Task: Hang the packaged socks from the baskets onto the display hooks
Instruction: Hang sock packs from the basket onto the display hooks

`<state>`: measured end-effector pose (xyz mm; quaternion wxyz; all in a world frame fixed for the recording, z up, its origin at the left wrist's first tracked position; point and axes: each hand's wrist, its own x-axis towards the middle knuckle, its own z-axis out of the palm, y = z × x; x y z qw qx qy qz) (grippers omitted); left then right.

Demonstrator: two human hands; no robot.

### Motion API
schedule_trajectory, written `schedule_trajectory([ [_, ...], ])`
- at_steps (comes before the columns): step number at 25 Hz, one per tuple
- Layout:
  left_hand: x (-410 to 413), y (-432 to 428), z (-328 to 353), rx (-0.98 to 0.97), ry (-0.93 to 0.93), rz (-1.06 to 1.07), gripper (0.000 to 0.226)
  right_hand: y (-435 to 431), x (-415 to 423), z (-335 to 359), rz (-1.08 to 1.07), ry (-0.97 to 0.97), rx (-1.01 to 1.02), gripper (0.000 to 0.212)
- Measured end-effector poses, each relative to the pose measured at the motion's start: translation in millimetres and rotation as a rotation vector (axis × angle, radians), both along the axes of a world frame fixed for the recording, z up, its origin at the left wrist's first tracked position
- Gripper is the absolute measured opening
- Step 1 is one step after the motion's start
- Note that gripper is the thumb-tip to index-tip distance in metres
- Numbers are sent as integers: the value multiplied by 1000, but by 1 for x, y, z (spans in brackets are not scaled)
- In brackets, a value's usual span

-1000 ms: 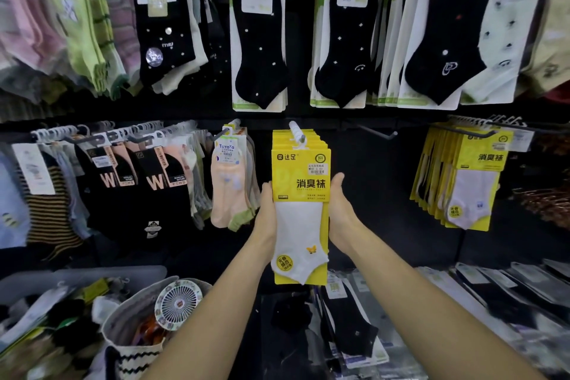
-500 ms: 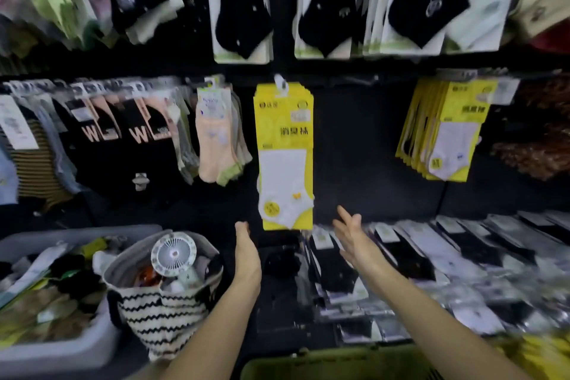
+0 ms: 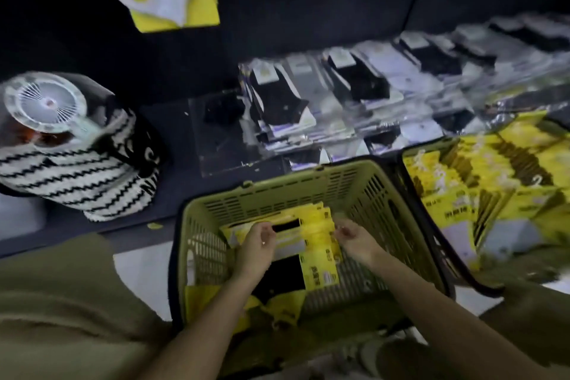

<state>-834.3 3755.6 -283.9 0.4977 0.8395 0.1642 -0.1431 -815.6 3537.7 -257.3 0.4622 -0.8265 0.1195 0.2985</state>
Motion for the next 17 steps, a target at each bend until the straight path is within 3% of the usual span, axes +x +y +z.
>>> schedule_trajectory([
  [7,13,-15,-46,321,69,-335,45,-12,-6,-73,-17,175,-102,39],
  [12,31,-17,-69,576,145,-651,66,-9,-3,-103,-25,229,-165,50],
  [17,35,-16,-85,715,110,-705,78,-8,-10,-125,-147,395,-198,41],
])
